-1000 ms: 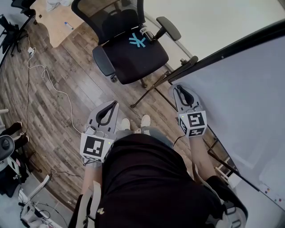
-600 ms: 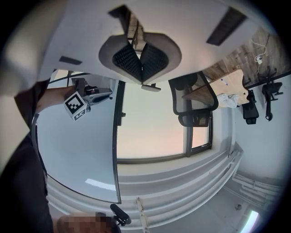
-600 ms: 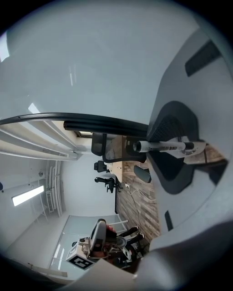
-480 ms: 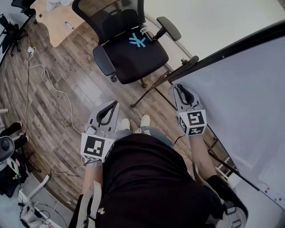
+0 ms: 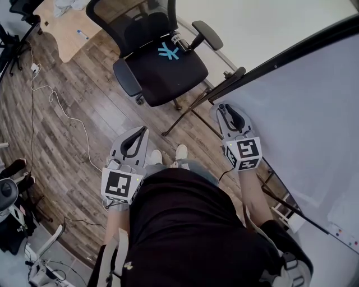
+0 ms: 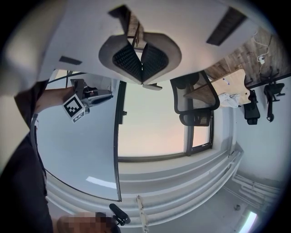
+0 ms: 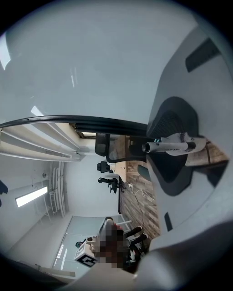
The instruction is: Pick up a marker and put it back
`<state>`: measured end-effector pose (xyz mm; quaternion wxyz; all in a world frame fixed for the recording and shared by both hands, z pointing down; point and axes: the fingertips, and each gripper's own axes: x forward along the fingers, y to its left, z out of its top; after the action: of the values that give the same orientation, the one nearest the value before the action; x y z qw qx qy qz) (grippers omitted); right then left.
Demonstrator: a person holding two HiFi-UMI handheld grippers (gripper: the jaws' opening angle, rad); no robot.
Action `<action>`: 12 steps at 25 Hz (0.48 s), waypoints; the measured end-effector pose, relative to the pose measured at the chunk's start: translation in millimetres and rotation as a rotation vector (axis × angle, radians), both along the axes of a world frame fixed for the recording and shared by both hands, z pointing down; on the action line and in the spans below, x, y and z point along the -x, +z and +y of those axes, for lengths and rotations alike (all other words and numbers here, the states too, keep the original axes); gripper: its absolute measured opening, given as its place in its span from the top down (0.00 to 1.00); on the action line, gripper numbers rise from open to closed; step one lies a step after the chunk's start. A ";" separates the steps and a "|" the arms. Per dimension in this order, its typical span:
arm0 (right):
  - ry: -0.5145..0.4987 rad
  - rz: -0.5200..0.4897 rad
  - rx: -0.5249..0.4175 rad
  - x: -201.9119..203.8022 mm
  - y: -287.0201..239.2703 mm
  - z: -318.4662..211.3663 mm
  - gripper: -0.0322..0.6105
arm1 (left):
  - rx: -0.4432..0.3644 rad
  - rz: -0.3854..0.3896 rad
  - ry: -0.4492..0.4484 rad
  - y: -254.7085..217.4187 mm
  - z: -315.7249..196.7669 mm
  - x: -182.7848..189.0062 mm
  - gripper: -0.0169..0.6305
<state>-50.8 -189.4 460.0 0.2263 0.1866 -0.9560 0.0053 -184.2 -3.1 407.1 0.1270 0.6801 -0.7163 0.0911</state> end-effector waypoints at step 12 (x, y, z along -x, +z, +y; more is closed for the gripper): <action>0.055 -0.066 -0.015 -26.7 -37.2 12.4 0.78 | -0.045 -0.009 0.094 -6.7 -18.3 -14.1 0.97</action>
<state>-24.1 -177.0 422.7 0.1929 0.2140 -0.9575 0.0106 -170.1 -21.4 400.3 0.1041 0.7153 -0.6859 0.0841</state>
